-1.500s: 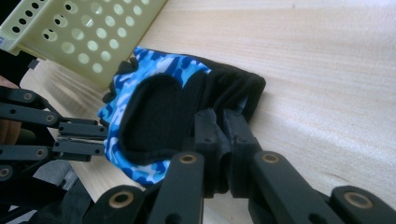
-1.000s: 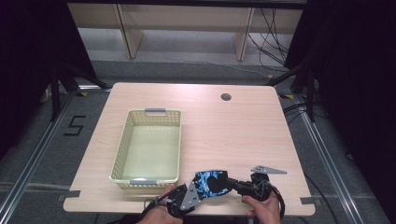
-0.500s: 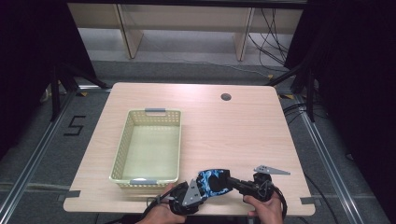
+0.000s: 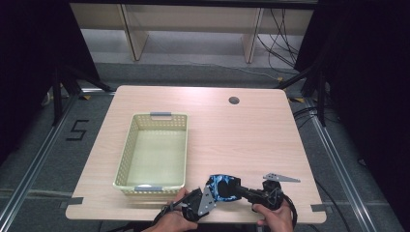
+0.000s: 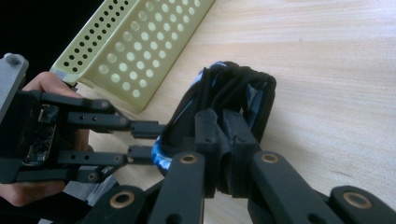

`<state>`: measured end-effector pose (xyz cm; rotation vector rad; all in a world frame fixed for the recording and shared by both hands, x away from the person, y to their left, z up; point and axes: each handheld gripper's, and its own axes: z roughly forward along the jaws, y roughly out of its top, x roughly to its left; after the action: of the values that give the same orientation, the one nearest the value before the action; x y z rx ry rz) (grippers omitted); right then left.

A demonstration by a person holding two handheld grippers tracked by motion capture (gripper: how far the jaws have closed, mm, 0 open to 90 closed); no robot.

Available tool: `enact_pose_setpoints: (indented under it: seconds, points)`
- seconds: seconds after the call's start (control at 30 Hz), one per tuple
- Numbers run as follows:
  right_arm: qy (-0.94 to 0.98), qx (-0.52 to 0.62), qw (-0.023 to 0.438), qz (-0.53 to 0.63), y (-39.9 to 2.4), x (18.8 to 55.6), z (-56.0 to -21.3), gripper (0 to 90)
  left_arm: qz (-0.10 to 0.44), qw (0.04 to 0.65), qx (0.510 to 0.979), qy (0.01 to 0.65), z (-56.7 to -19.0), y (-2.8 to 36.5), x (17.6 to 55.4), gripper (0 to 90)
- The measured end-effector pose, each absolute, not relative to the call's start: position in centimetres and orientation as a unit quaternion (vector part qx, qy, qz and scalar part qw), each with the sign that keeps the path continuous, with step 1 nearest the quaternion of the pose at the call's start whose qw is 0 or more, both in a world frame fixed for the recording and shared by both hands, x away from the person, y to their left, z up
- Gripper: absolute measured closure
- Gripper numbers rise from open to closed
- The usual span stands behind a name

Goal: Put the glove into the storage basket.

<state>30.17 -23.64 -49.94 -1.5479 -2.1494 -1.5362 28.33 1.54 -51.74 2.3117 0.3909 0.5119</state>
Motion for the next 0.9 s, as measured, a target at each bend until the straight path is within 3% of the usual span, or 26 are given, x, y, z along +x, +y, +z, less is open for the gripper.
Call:
enact_pose_setpoints:
  seconds: [0.13, 0.2, 0.47, 0.63, 0.9]
  points:
    - [-0.709, -0.497, 0.028, -0.5, -24.0, 30.3, -50.0, 86.3, 0.228, 0.349, 0.9, 0.131, -51.8, 1.6, 28.0, 84.5]
    - [-0.699, -0.51, 0.049, -0.499, -23.8, 30.1, -49.8, 86.3, 0.215, 0.363, 0.895, 0.143, -51.8, 1.5, 28.1, 85.1]
    - [-0.706, -0.479, 0.017, -0.521, -23.7, 29.9, -48.3, 86.4, 0.2, 0.372, 0.895, 0.144, -50.2, 2.1, 27.7, 85.6]
    - [-0.7, -0.484, 0.034, -0.525, -23.1, 29.2, -47.0, 86.4, 0.19, 0.388, 0.889, 0.15, -49.5, 2.6, 27.1, 85.5]
    - [-0.71, -0.446, 0.018, -0.545, -22.2, 29.4, -45.5, 86.4, 0.203, 0.395, 0.883, 0.152, -47.5, 3.9, 26.8, 85.4]
